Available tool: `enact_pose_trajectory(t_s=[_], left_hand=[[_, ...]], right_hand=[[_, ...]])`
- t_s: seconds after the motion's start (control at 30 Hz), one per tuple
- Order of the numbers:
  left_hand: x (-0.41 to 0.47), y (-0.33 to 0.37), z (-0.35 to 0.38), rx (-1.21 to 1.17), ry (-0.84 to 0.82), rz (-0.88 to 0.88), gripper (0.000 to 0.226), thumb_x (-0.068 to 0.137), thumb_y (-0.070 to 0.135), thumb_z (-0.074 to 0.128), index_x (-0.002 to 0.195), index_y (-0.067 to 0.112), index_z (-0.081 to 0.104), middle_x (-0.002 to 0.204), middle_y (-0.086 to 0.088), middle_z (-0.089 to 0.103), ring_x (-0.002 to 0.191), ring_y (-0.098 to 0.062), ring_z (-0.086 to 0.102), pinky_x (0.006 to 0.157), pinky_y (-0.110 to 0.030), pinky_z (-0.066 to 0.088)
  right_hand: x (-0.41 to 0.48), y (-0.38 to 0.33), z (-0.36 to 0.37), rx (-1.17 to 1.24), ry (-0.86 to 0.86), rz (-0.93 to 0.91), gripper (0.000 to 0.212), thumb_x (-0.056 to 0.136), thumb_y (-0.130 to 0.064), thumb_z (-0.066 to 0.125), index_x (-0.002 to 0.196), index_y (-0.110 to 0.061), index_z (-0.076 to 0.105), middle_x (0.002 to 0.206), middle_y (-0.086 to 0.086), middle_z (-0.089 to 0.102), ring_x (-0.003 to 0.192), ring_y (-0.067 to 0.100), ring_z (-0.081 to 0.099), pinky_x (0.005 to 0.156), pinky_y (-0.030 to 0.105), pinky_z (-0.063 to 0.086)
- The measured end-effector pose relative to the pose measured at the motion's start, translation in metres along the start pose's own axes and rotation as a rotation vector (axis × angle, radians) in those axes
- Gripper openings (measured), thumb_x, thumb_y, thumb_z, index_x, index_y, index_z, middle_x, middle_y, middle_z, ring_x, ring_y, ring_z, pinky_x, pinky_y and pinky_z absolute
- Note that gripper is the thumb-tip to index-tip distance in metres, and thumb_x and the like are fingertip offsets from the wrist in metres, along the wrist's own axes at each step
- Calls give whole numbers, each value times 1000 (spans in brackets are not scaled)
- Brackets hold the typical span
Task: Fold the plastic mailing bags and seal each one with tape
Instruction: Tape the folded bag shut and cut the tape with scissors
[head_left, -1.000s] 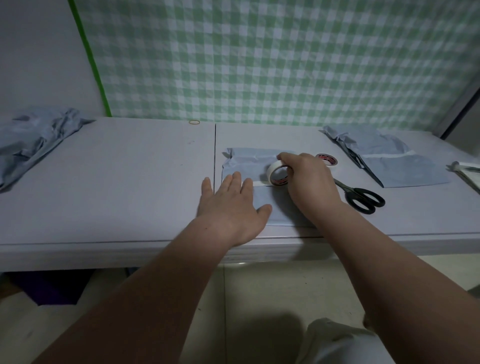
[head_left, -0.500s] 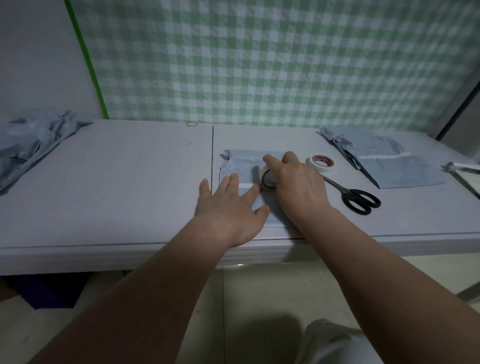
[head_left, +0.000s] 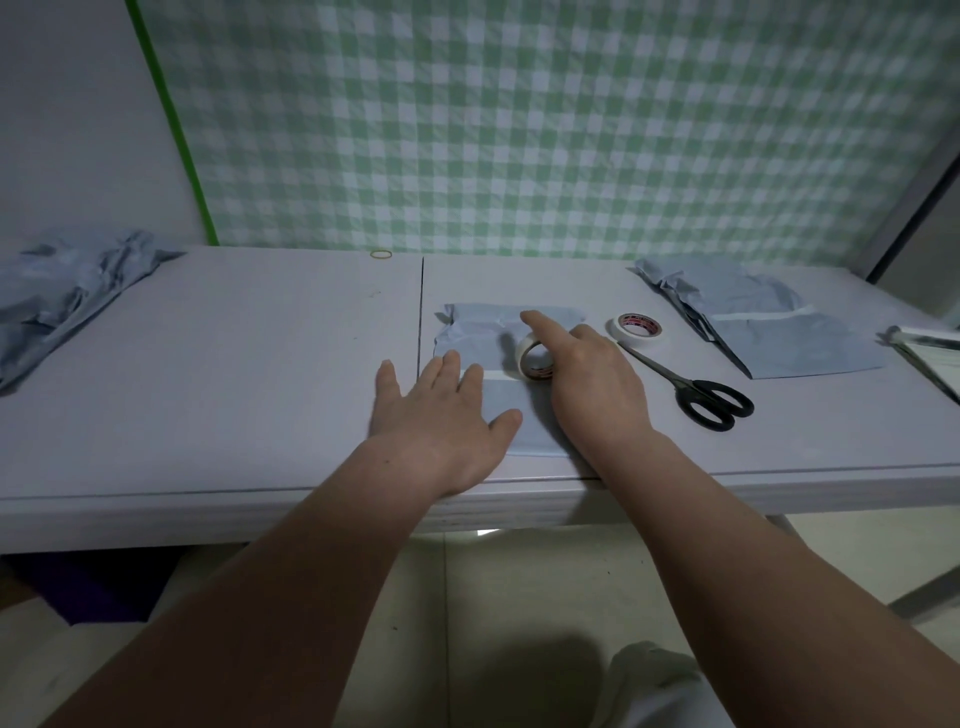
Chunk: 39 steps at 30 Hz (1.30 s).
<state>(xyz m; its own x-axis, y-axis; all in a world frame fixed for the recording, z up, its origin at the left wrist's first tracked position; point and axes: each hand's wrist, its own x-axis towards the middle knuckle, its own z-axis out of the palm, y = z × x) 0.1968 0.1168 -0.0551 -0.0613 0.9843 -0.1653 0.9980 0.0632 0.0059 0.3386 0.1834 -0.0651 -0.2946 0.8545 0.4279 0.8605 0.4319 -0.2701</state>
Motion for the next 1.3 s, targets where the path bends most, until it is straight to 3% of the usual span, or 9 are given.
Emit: enact_pose_trajectory(t_s=[0.23,0.4,0.5,0.77,0.87,0.93,1.1,1.3], left_hand=[[2,10,-13,95,10,-166,83,92,64,10,152,6,7,160,-10,-3,147,-21,-13,114,-54,-12],[14,32,-13,-59,65,49,72,99,50,18,152,7,-5,160,-7,-11,147,-19,-12,118,-50,-6],[20,32,-2,-133,59,100,67,100,44,19,152,7,1,161,-7,-5,147,-20,-8,118,-50,-3],[18,30,6,-163,75,94,69,98,51,16,153,12,-2,160,-8,-10,147,-21,-10,118,-45,-5],[17,30,6,-152,59,92,70,98,53,16,153,15,-4,160,-9,-12,147,-23,-11,118,-46,-5],[17,30,5,-143,52,95,70,97,55,16,153,16,-2,160,-9,-12,147,-23,-12,118,-46,-4],[17,30,6,-144,41,88,72,96,57,17,153,16,-2,159,-9,-13,147,-23,-13,118,-45,-5],[16,31,4,-150,25,76,74,96,58,18,153,16,-5,159,-9,-14,147,-23,-13,118,-45,-5]], right_hand=[[0,0,1,47,-2,-3,61,92,-4,36,142,-38,36,103,8,51,96,28,50,70,35,39],[0,2,2,71,-5,1,59,91,-10,43,141,-41,37,103,5,52,98,26,51,72,34,41],[1,2,2,88,-7,5,59,91,-9,42,141,-41,36,103,4,52,99,24,50,72,32,39],[1,5,2,157,-15,20,64,90,-4,36,144,-38,33,101,6,55,95,25,51,74,35,42],[4,11,0,281,-2,88,61,91,-6,46,145,-29,33,84,1,56,82,22,55,68,29,36],[4,15,-2,314,13,131,55,90,-10,53,142,-23,40,80,-1,56,86,24,58,68,25,33],[5,15,-4,302,18,102,42,92,-9,52,132,-20,55,114,5,68,107,23,59,82,20,36],[11,18,-11,228,6,112,42,93,-8,48,133,-19,55,118,12,65,110,29,56,86,29,40]])
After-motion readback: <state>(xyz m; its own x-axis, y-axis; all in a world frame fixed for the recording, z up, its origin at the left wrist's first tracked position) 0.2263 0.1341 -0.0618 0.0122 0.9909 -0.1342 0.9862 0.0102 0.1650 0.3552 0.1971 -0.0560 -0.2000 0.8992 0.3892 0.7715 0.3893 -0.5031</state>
